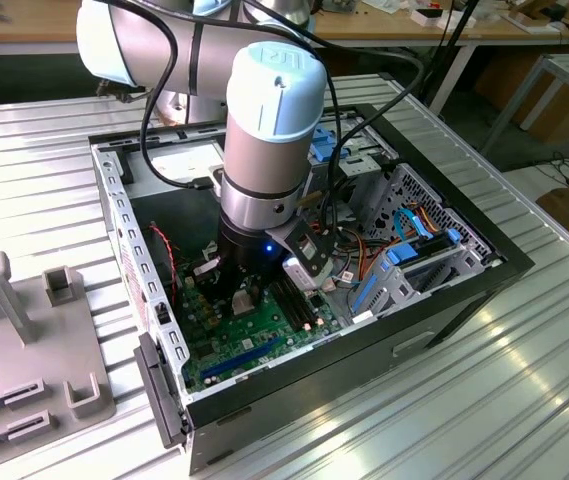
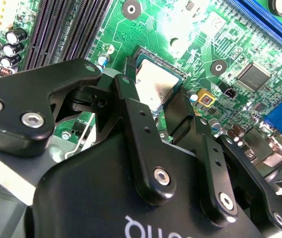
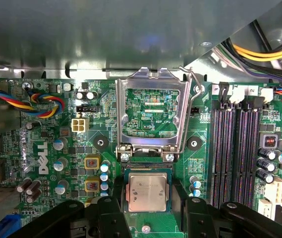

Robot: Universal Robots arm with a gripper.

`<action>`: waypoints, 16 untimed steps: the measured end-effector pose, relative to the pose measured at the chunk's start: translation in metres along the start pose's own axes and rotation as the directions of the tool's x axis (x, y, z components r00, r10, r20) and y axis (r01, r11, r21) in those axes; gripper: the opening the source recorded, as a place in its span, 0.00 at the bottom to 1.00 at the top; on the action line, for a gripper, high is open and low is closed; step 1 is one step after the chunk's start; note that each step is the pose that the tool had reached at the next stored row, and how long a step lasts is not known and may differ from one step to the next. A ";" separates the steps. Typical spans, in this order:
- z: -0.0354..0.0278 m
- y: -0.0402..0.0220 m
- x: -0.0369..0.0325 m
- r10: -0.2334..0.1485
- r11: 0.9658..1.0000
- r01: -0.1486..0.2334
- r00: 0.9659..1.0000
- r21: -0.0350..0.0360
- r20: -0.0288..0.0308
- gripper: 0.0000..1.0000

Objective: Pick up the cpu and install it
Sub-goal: 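Place the cpu into insertion slot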

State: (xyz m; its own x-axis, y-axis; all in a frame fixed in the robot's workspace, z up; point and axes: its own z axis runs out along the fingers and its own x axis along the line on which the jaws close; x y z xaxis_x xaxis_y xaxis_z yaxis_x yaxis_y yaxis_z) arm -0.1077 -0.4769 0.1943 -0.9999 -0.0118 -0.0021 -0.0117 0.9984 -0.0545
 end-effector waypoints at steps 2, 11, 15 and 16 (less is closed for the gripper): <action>0.0000 0.0000 0.0000 0.002 1.000 -0.002 1.000 0.000 0.000 0.47; 0.0017 0.0001 0.0000 0.004 1.000 -0.004 1.000 -0.001 0.000 0.47; 0.0035 0.0001 0.0000 0.004 1.000 -0.004 1.000 -0.002 -0.001 0.47; 0.0036 0.0002 0.0000 0.004 1.000 -0.004 1.000 -0.002 -0.001 0.47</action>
State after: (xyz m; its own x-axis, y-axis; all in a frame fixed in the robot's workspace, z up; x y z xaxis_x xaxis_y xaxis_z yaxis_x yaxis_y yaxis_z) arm -0.1077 -0.4769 0.1907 -1.0000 -0.0075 -0.0012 -0.0074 0.9986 -0.0522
